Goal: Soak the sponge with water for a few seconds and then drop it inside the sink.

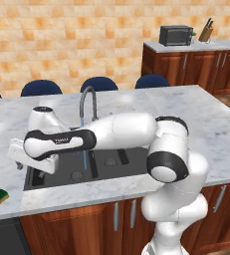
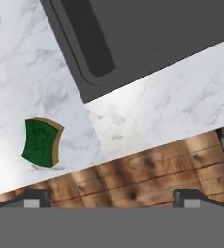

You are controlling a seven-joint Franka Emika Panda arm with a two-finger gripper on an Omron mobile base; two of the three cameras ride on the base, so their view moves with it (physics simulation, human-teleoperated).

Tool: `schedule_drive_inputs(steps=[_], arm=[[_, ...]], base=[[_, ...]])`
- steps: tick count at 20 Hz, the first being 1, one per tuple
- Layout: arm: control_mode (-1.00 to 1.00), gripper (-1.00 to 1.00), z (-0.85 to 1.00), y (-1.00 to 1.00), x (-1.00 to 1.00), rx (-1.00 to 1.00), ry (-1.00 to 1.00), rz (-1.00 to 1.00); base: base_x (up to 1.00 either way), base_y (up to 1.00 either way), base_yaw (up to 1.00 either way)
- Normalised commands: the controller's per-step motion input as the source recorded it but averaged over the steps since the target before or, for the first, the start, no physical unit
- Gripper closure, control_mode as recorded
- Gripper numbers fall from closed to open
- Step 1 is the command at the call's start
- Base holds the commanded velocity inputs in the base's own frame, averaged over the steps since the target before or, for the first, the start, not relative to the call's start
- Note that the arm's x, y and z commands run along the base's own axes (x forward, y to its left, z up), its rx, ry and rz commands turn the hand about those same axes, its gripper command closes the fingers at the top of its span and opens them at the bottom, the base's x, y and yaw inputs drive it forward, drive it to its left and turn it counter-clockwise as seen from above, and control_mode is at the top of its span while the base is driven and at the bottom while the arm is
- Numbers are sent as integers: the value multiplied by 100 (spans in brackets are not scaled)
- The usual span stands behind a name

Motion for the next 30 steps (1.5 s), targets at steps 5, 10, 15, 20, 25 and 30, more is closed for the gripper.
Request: schedule_drive_inputs(steps=[5,10,15,20,25,30], arm=[[-100,-100,-6,30,0,-14,2,-17],[-100,-100,-26,17,2,-6,-1,-3],[-100,-100,-19,19,10,-1,-7,0],[-100,-100,0,43,0,-1,-7,6],[-100,-100,-10,33,3,1,0,7],[-100,-100,-15,26,17,1,1,5]], base=[[0,0,0],[0,0,0],[0,0,0],[0,0,0],[0,0,0],[0,0,0]])
